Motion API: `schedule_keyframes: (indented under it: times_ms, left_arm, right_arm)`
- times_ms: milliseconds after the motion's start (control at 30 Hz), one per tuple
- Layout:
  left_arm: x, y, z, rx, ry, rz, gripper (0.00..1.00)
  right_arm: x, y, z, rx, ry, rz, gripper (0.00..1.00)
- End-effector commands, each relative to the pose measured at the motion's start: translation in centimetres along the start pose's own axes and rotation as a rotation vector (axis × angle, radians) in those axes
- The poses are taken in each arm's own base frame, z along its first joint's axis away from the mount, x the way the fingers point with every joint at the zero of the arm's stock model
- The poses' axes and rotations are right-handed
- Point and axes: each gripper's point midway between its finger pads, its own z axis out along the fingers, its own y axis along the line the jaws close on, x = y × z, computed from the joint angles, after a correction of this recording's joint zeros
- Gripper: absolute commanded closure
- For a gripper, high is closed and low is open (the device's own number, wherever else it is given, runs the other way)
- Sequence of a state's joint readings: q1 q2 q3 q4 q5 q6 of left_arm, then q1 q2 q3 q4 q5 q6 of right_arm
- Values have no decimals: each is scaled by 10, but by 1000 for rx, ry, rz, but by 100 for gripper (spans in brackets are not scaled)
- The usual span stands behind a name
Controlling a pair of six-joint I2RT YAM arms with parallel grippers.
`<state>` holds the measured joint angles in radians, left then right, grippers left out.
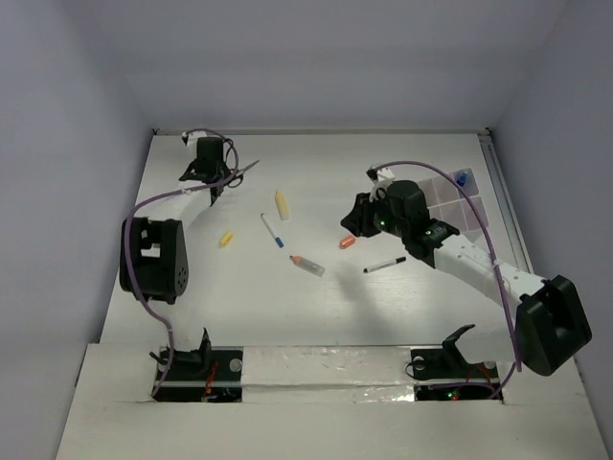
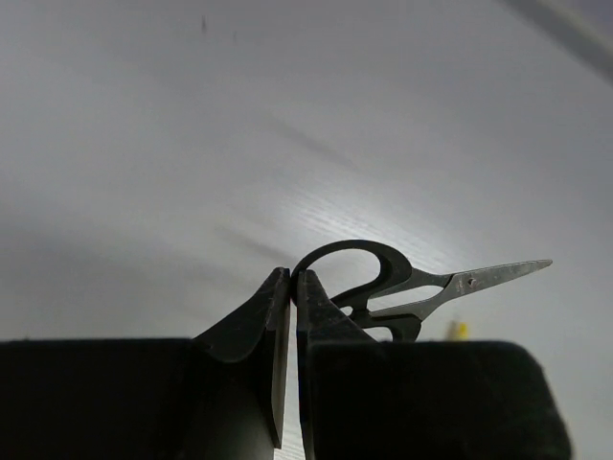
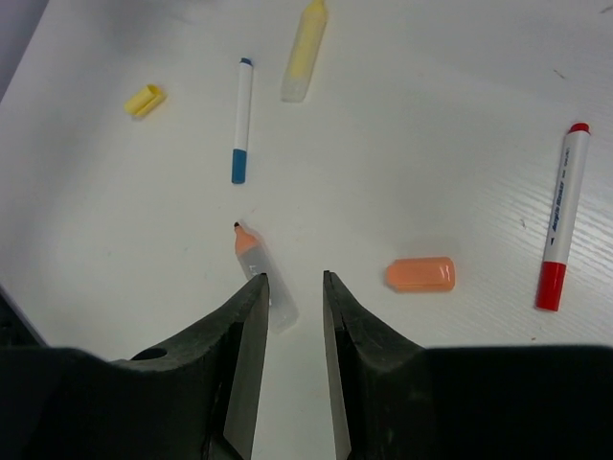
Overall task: Sort the stationery into containers
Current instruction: Pick up the scissors from the center of the board.
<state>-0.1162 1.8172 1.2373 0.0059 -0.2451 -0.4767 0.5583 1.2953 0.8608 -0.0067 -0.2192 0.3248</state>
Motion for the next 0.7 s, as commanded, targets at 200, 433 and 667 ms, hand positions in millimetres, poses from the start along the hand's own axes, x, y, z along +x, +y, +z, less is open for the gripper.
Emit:
schedule_keyframes:
  times_ms: [200, 433, 667]
  left_arm:
    - [-28, -50, -76, 228, -67, 18, 100]
    - [1, -107, -139, 546, -33, -22, 100]
    - [0, -123, -168, 598, 9, 97, 100]
  right_arm:
    - [-21, 37, 3, -185, -38, -84, 49]
    - [-49, 69, -3, -291, -100, -32, 17]
    - [-71, 107, -7, -308, -153, -261, 19]
